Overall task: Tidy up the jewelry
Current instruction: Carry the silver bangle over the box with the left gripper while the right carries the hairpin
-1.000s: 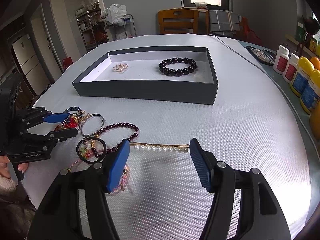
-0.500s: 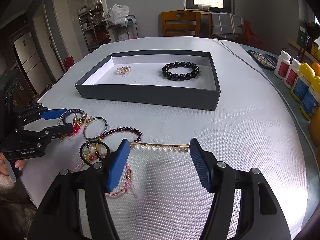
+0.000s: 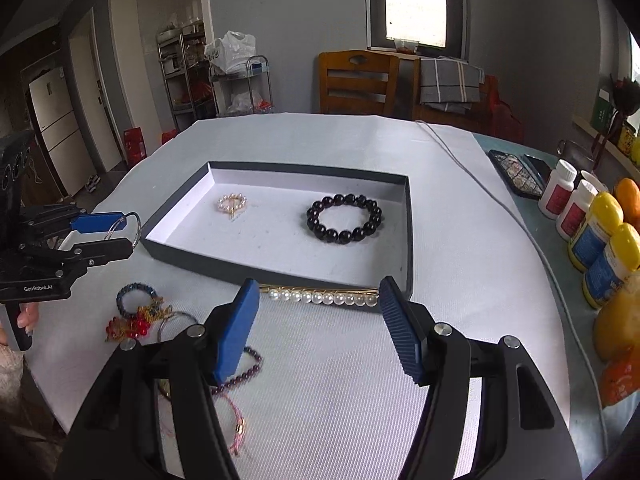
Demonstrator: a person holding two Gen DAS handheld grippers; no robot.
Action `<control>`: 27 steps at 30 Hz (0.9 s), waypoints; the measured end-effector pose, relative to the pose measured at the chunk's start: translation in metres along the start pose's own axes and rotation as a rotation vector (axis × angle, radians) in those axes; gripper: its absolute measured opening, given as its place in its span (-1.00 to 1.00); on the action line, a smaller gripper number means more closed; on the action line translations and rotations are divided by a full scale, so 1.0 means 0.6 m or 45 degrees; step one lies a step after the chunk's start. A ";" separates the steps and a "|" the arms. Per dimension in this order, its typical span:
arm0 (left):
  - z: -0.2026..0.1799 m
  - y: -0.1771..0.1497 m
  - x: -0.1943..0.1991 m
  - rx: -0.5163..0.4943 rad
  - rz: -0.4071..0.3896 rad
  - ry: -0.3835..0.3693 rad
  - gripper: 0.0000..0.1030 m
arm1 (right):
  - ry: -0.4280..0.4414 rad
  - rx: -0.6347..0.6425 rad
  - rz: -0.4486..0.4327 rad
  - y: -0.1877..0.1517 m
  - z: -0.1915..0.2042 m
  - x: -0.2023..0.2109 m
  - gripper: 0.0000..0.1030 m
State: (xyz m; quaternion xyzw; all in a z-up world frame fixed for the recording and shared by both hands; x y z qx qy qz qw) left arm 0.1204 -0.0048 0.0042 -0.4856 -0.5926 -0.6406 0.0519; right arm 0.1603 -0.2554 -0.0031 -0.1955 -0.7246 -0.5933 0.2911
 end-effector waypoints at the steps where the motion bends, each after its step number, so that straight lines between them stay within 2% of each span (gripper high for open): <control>1: 0.011 0.010 -0.006 0.014 0.003 0.005 -0.04 | -0.015 -0.004 -0.005 0.012 -0.005 -0.005 0.20; 5: 0.056 0.038 -0.035 0.080 0.022 0.035 -0.04 | -0.052 -0.017 0.004 0.051 -0.019 -0.037 0.20; 10: 0.086 0.052 -0.072 0.130 0.074 0.030 -0.04 | -0.033 -0.038 0.093 0.070 -0.021 -0.094 0.20; 16: 0.097 0.043 -0.106 0.175 0.163 -0.004 -0.04 | 0.024 -0.053 0.232 0.053 -0.013 -0.152 0.20; 21: 0.098 0.030 -0.123 0.187 0.197 -0.007 -0.04 | -0.007 -0.025 0.287 0.031 -0.006 -0.181 0.21; 27: 0.094 0.022 -0.142 0.175 0.252 -0.008 -0.04 | -0.069 0.097 0.304 0.025 0.013 -0.197 0.20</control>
Point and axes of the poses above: each gripper's, at about its wrist camera, not at the fingertips, and x roughly against the way its jaws point, z to its left, y to its top, the point moved 6 cm from there along -x, roughly the way its jaws point, and after that the axes turned 14 degrees about -y, right-handed, at the moved point
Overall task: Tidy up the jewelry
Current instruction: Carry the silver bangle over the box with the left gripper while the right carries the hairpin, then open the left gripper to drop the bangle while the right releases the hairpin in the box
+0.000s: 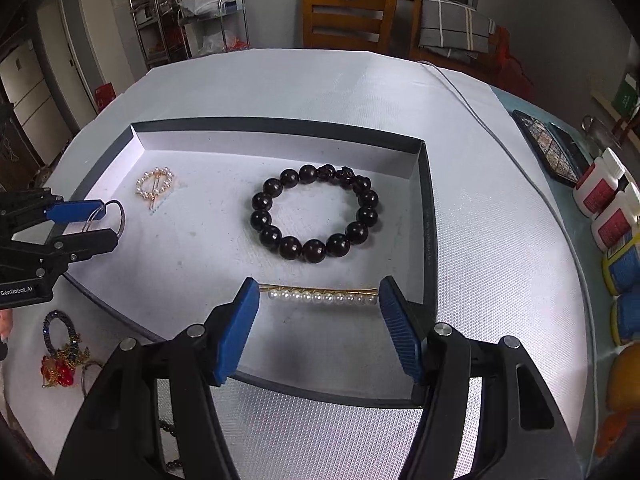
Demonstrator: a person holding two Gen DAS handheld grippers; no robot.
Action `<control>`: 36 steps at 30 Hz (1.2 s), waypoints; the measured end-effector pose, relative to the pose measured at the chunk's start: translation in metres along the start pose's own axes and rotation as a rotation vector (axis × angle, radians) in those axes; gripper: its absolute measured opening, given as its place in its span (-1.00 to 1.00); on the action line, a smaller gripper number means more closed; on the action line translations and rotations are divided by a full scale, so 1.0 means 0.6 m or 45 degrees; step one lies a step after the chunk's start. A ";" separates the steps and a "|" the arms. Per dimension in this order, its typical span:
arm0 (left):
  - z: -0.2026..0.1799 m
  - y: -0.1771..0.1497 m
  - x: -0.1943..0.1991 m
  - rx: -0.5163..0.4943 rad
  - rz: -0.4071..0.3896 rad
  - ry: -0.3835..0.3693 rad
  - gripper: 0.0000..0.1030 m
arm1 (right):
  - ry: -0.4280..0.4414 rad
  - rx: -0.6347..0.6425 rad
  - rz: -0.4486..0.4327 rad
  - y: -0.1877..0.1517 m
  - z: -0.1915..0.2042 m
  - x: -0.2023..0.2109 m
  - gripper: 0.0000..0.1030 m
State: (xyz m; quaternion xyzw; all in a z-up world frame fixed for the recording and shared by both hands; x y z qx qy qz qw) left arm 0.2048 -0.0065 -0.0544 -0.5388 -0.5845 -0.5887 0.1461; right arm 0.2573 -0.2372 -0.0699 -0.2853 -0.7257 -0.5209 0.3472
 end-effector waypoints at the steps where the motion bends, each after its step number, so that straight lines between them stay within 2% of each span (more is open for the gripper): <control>1: 0.000 0.001 -0.002 0.002 0.009 0.003 -0.04 | -0.006 0.012 0.008 -0.001 0.002 -0.003 0.20; 14: 0.006 -0.003 -0.012 0.007 0.055 0.005 -0.03 | 0.030 0.029 0.066 0.004 0.009 -0.016 0.21; 22: 0.004 -0.003 -0.015 -0.012 0.061 0.019 0.11 | 0.034 0.040 0.087 0.004 0.017 -0.021 0.21; 27: 0.004 -0.003 -0.014 -0.013 0.056 0.012 0.12 | 0.036 0.037 0.085 0.004 0.017 -0.019 0.21; 30: 0.004 -0.003 -0.014 -0.010 0.055 0.007 0.15 | 0.052 0.031 0.087 0.004 0.018 -0.018 0.30; 31: 0.003 -0.002 -0.013 -0.008 0.053 0.003 0.18 | 0.066 0.024 0.088 0.005 0.019 -0.016 0.39; 36: -0.004 0.008 0.016 0.001 -0.033 -0.009 0.46 | 0.114 -0.015 0.019 0.013 0.012 0.016 0.56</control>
Point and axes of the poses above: each gripper's, at about its wrist camera, not at the fingertips, and x roughly against the way its jaws point, z to its left, y to its top, the point moved 6 cm from there along -x, roughly the way its jaws point, and after that the axes turned 14 degrees about -y, right-handed, at the moved point
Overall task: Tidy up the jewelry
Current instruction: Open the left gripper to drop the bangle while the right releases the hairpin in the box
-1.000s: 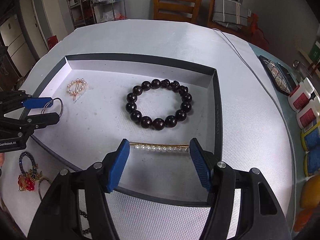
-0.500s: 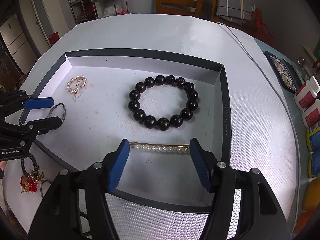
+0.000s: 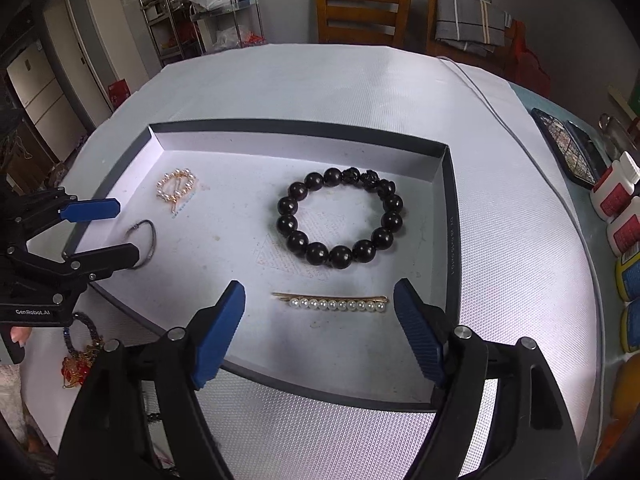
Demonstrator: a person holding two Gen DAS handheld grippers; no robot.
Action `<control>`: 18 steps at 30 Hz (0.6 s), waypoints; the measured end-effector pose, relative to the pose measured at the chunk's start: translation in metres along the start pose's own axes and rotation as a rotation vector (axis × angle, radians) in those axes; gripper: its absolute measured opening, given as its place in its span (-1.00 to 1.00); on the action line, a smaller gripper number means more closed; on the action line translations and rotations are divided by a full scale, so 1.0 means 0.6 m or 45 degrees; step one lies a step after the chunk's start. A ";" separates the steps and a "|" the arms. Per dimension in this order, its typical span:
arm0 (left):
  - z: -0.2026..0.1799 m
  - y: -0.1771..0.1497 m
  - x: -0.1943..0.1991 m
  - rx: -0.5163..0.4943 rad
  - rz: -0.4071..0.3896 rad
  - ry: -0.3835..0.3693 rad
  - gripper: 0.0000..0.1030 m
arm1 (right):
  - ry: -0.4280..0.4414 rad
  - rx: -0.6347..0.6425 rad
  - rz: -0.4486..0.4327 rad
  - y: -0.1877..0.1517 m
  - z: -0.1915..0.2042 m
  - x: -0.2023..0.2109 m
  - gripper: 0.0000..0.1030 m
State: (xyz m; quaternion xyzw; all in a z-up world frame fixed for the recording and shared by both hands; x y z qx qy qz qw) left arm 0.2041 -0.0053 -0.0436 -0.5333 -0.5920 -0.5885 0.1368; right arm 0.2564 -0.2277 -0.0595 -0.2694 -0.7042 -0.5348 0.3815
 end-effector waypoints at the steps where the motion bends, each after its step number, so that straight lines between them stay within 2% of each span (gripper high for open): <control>1: -0.003 0.003 0.008 0.002 -0.022 -0.006 0.51 | 0.014 -0.014 -0.018 0.003 -0.003 0.009 0.61; 4: -0.012 0.010 0.032 -0.001 -0.068 -0.019 0.54 | 0.033 -0.048 -0.070 0.011 -0.014 0.037 0.66; 8: -0.026 0.012 0.065 -0.024 -0.134 -0.003 0.72 | 0.047 -0.077 -0.131 0.013 -0.027 0.073 0.78; 13: -0.041 0.003 0.101 -0.040 -0.195 0.014 0.76 | 0.042 -0.109 -0.187 0.001 -0.039 0.106 0.89; 18: -0.051 -0.016 0.134 -0.063 -0.241 0.046 0.82 | 0.018 -0.123 -0.244 -0.018 -0.049 0.137 0.89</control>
Point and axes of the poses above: each gripper's, at about its wrist camera, not at the fingertips, and x roughly against the way its jaws point, z to its left, y to its top, the point moved 6 cm from there along -x, roughly the way its jaws point, and after that the axes turned 14 degrees about -y, right-handed, at the moved point
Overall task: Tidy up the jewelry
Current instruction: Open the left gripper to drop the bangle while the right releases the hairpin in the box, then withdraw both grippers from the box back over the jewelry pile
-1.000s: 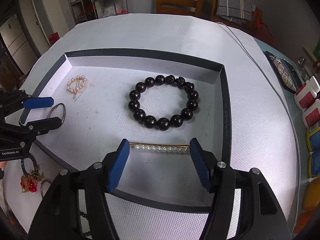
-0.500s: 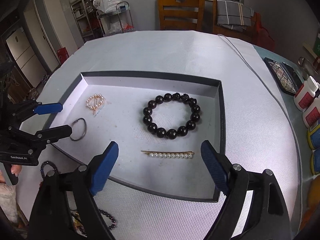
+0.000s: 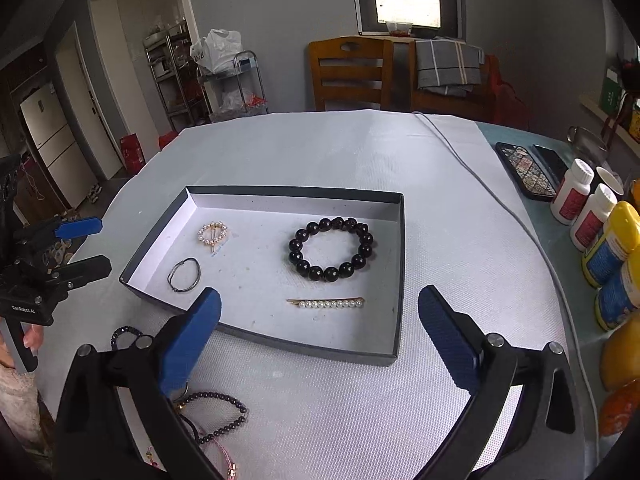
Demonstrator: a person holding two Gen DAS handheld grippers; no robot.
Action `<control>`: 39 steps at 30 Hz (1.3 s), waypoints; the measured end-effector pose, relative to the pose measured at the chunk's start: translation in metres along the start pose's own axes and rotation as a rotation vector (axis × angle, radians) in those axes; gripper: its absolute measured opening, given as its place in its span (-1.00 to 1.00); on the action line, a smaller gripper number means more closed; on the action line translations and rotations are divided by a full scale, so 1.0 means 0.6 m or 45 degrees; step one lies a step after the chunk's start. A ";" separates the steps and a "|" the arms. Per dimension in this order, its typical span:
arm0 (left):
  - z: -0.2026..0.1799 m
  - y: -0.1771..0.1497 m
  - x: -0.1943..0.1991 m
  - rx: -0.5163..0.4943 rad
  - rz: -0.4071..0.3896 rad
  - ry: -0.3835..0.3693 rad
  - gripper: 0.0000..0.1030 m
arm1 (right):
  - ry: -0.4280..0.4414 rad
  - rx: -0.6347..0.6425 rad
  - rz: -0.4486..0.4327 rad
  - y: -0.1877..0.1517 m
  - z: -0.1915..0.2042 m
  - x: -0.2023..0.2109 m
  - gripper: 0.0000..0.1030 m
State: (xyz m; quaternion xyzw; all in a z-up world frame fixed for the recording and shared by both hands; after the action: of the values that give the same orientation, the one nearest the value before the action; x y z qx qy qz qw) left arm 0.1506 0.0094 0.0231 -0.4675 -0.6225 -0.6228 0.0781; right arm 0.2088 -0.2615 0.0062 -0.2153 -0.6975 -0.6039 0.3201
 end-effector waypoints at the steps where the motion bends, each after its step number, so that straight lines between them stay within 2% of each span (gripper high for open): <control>1: -0.002 -0.003 0.008 -0.006 -0.008 0.004 0.83 | -0.003 -0.001 -0.009 -0.003 -0.001 0.007 0.89; 16: -0.023 -0.063 0.078 -0.066 -0.056 0.076 0.87 | -0.065 0.074 -0.080 -0.068 0.006 0.071 0.89; 22: -0.027 -0.103 0.075 -0.089 -0.039 0.108 0.87 | -0.048 0.117 -0.083 -0.103 0.025 0.080 0.89; 25: -0.022 -0.121 0.068 -0.055 -0.024 0.103 0.87 | -0.026 0.108 -0.075 -0.120 0.034 0.080 0.89; 31: 0.000 -0.160 0.039 0.017 0.044 0.175 0.89 | -0.082 0.158 -0.052 -0.159 0.048 0.063 0.89; 34: 0.007 -0.176 0.026 0.027 0.076 0.212 0.89 | -0.068 0.169 -0.031 -0.181 0.054 0.056 0.89; 36: 0.007 -0.185 0.020 0.030 0.089 0.204 0.89 | -0.055 0.167 -0.024 -0.192 0.056 0.054 0.89; 39: 0.003 -0.196 0.019 0.046 0.064 0.134 0.89 | -0.044 0.173 -0.025 -0.203 0.060 0.055 0.89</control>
State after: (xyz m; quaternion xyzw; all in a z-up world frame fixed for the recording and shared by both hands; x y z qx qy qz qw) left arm 0.0653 0.0416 -0.0522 -0.4481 -0.6168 -0.6330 0.1348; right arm 0.0952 -0.2505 -0.0587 -0.1967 -0.7444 -0.5545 0.3158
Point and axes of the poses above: each gripper's, at about its wrist camera, not at the fingertips, and x roughly against the way its jaws point, z to its left, y to its top, the point moved 6 cm from there along -x, roughly the way its jaws point, and after that the axes turned 14 degrees about -y, right-handed, at the moved point
